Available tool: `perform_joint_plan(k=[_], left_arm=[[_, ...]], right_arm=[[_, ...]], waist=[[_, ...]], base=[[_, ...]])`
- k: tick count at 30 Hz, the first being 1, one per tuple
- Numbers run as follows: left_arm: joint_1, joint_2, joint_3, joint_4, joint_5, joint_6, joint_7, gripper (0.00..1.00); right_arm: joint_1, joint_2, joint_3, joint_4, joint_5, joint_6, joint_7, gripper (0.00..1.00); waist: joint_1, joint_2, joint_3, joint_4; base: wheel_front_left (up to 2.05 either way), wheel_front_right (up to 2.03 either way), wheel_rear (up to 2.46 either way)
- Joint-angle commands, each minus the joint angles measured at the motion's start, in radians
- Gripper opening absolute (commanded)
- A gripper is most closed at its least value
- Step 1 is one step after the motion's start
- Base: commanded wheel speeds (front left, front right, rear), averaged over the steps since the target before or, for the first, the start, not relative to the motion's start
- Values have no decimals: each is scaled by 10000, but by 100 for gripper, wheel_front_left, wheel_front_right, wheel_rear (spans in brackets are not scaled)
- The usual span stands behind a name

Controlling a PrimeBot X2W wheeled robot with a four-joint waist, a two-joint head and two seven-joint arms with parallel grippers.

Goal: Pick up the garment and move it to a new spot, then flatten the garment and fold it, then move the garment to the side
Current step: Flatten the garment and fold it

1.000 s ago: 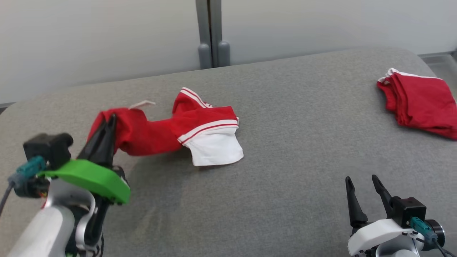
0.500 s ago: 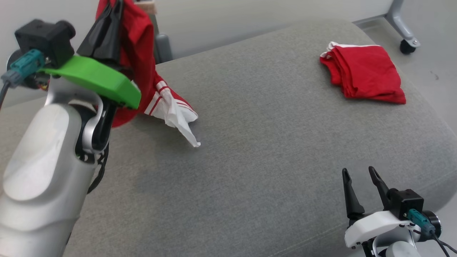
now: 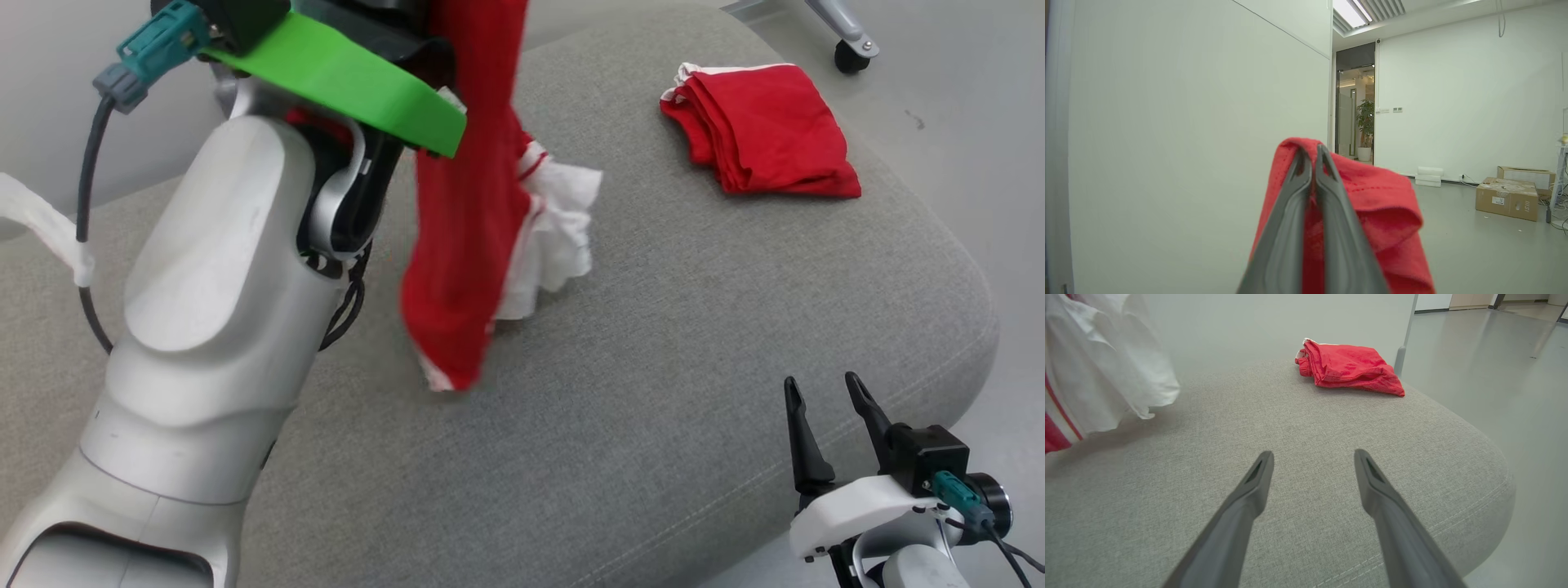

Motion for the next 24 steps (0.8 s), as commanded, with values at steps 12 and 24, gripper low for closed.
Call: perform_joint_plan(k=[12,24], left_arm=[[280,-308,-338,1241,10,-248,-891,0],[5109,1142,39,1018,-152,86,-1231,0]], right_arm=[[-277,-11,218,-42,146,-15,-1,100],[273,-10,-458,-109,175,-15,-1,100]], waist=[[0,-1,101,152],[0,-1,118,1200]], base=[[0,0,0],[0,0,0]])
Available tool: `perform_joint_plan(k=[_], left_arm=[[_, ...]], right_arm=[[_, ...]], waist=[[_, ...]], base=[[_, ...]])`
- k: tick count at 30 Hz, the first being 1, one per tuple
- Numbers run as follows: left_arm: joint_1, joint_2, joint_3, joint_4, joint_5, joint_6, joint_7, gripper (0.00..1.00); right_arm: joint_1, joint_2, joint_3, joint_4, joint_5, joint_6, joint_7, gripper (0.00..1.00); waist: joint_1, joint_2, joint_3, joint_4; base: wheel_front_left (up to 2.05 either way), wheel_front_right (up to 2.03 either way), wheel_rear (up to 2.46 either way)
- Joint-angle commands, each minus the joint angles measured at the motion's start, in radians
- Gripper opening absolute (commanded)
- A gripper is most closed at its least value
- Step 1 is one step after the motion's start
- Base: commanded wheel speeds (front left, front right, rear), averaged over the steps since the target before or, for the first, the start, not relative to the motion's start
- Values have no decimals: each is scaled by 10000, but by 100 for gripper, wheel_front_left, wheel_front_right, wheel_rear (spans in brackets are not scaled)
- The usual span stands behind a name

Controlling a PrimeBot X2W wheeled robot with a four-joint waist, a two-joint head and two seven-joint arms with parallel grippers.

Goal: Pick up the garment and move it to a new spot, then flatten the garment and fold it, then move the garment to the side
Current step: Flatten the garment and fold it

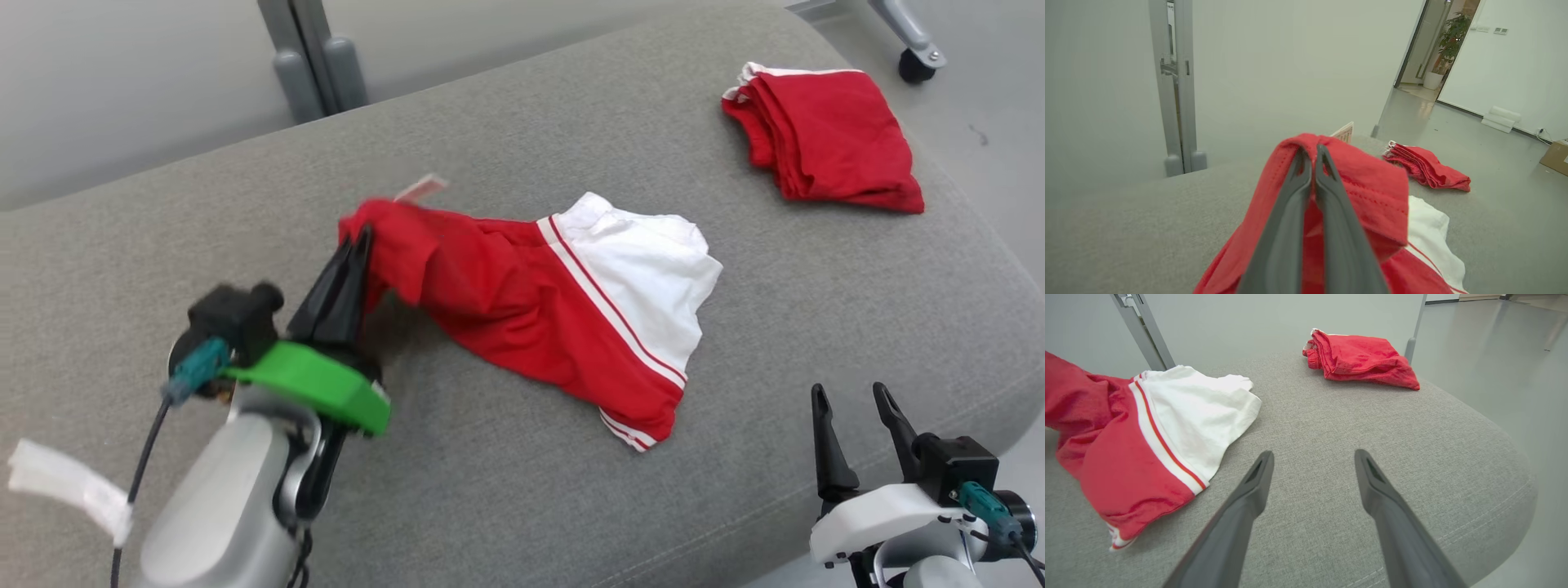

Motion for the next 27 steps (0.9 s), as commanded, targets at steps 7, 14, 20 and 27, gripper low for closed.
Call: perform_joint_plan(k=[7,14,20,27], left_arm=[[3165,766,506,-375,259,348,-71,0],[4400,235,554,-392,847,27,-73,16],[4965,-390,829,-281,1304,-118,-74,100],[5700,-316,1298,-612,1991,192,-75,100]], right_arm=[[6,-16,69,-15,-151,-15,-1,100],[226,-16,35,71,-282,-15,-1,100],[281,-17,33,99,-345,-15,-1,100],[318,-16,56,127,-358,-17,-1,100]], waist=[[0,0,-231,1356],[0,0,-349,2123],[0,0,-437,2480],[0,0,-545,2552]], base=[[0,0,0],[0,0,0],[0,0,0],[0,0,0]])
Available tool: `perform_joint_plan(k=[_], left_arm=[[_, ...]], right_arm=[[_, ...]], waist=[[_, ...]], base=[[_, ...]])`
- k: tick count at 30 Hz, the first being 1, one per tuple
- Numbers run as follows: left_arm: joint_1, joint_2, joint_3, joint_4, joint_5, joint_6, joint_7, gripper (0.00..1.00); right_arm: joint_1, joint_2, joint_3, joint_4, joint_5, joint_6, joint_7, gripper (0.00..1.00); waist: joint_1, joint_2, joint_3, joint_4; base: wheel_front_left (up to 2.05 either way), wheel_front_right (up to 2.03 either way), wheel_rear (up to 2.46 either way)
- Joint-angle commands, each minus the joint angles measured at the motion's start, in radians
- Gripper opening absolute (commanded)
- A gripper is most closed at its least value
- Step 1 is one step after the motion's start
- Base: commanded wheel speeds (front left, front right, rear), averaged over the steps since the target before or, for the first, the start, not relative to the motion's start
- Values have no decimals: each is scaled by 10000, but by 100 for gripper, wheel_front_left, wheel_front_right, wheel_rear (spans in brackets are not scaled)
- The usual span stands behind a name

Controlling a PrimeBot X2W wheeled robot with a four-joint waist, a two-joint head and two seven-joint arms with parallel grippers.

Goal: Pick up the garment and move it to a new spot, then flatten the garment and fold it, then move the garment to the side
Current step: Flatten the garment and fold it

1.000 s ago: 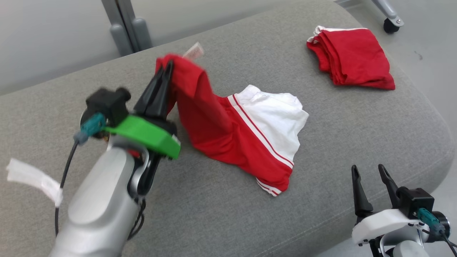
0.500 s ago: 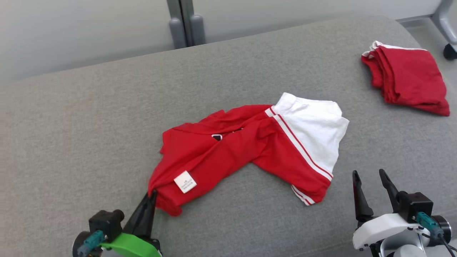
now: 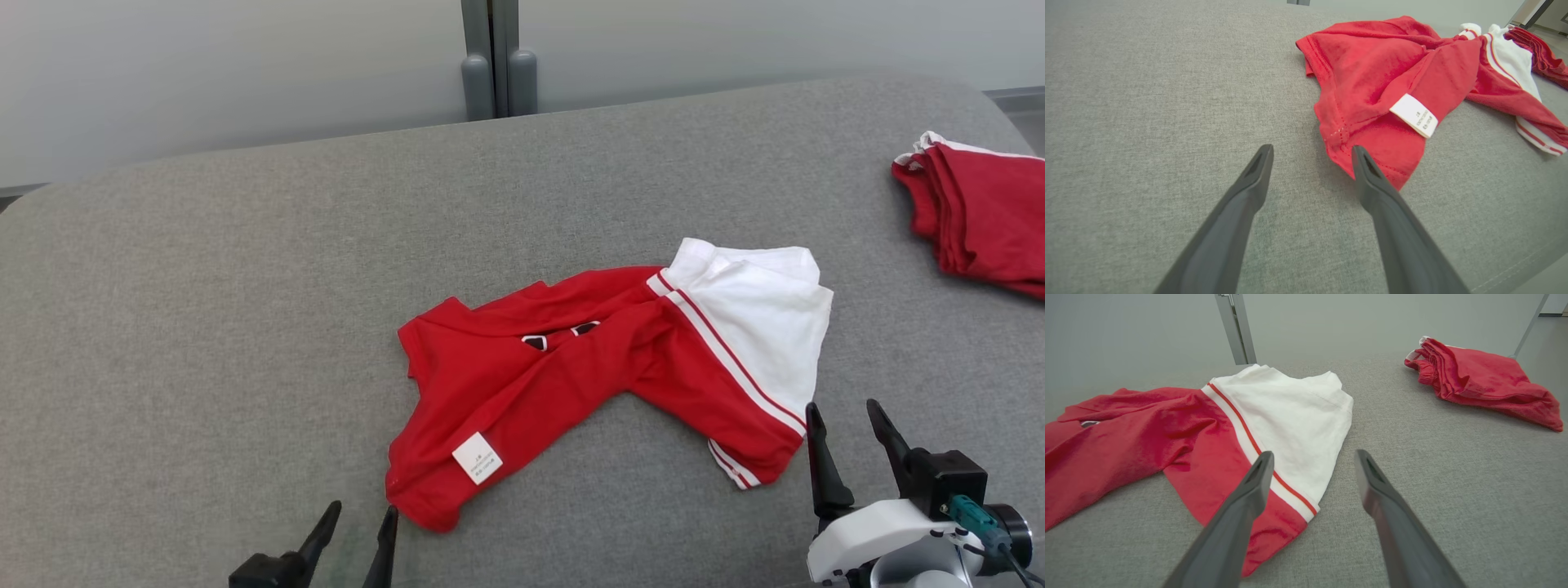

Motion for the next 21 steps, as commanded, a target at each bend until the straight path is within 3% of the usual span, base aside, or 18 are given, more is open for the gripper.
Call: perform_joint_plan(k=[1,7,14,15,16,17,18,19,21], left_arm=[[184,163,154,-252,153,135,-34,100],[278,198,192,-1312,673,-10,-21,100],[-521,157,-606,-781,1268,-285,38,99],[-653,159,-688,-628,1332,-317,41,84],[-766,160,-729,-493,1377,-322,45,78],[-879,175,-790,-292,1449,-322,105,57],[-951,166,-821,-170,1469,-320,89,48],[-1026,129,-808,-32,1471,-280,84,44],[-1116,124,-753,217,1444,-225,66,45]], right_arm=[[109,-23,7,-5,-49,-17,-1,100],[236,-23,37,-18,80,-15,-1,100],[19,-25,279,53,126,-15,-1,100],[1,-23,295,39,124,-15,-1,100],[5,-22,287,26,111,-17,-1,100],[8,-23,279,22,94,-15,-1,100],[16,-23,271,25,77,-15,-1,100],[32,-23,256,26,67,-15,-1,100],[67,-23,217,11,74,-15,-1,100]], waist=[[0,0,-28,-7],[0,0,-49,-8],[0,0,-8,-225],[0,0,2,-265],[0,0,13,-295],[0,0,23,-339],[0,0,28,-376],[0,0,34,-417],[0,0,49,-472]], base=[[0,0,0],[0,0,0],[0,0,0],[0,0,0],[0,0,0],[0,0,0],[0,0,0],[0,0,0],[0,0,0]])
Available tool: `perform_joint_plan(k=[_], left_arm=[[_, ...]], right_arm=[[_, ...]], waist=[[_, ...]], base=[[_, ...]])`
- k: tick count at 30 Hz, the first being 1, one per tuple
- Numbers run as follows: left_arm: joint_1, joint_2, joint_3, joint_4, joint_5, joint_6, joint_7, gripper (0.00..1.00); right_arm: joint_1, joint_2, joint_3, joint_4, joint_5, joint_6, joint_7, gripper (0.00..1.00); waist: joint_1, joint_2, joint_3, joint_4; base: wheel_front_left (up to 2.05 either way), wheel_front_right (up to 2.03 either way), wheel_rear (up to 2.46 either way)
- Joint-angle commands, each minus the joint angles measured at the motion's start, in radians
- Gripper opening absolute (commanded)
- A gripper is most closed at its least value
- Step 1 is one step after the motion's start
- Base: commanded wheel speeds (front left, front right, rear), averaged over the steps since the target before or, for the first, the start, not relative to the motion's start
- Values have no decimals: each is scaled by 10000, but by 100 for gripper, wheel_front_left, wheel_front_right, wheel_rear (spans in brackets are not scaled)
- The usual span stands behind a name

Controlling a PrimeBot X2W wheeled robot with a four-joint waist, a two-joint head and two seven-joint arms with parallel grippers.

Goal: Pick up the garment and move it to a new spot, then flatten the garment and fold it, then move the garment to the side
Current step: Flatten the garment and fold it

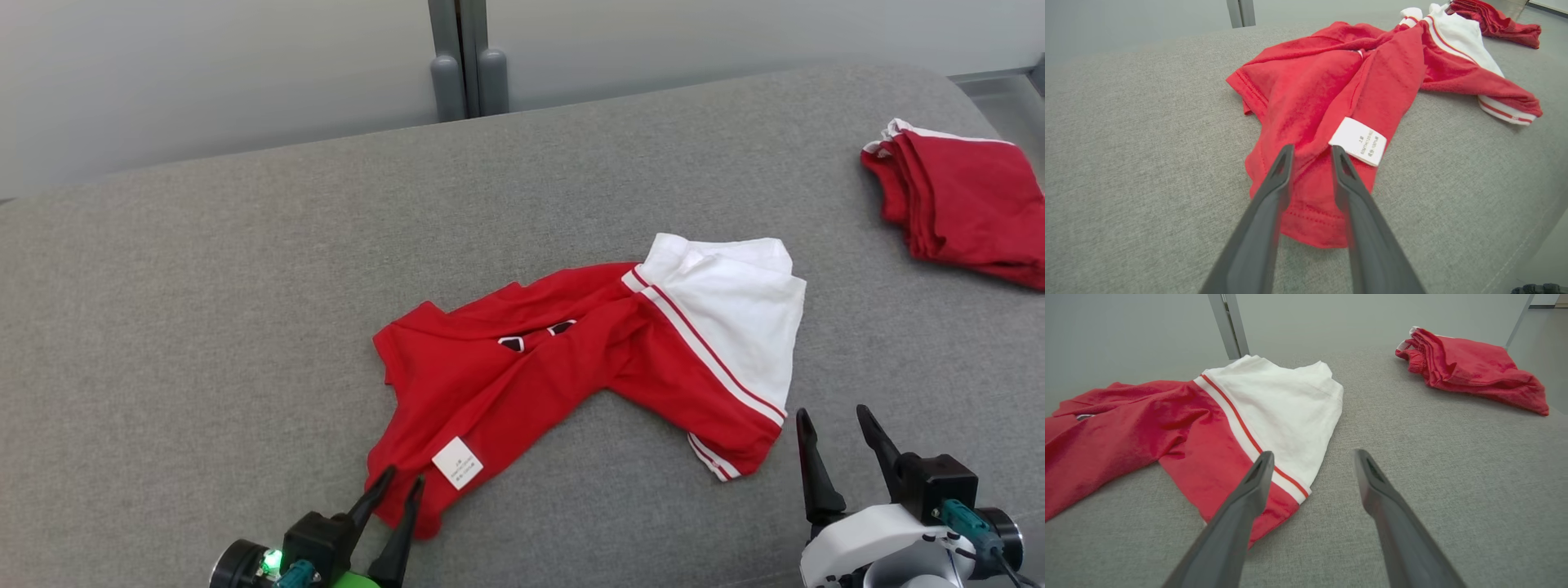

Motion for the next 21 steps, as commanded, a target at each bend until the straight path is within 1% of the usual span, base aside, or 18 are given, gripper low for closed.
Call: perform_joint_plan(k=[1,3,7,17,18,20,21], left_arm=[[-178,58,67,155,35,84,-42,46],[-182,127,130,485,16,162,-44,47],[-19,175,223,704,-113,190,-73,47],[-112,141,244,976,-200,159,-126,41],[-148,122,233,1030,-212,145,-125,38],[-219,103,222,1126,-212,119,-122,23],[-256,85,211,1174,-223,103,-116,0]], right_arm=[[2,-22,-14,-22,-29,-17,-1,100],[34,-23,11,7,-7,-17,-1,100],[29,-23,40,50,42,-17,-1,100],[-16,-22,26,-7,20,-17,-1,100],[-38,-22,39,-10,15,-17,-1,100],[-72,-23,60,-14,12,-17,-1,100],[-73,-23,62,-15,13,-17,-1,100]], waist=[[0,0,24,-61],[0,0,31,-127],[0,0,25,-195],[0,0,103,-116],[0,0,111,-117],[0,0,116,-128],[0,0,117,-137]], base=[[0,0,0],[0,0,0],[0,0,0],[0,0,0],[0,0,0],[0,0,0],[0,0,0]])
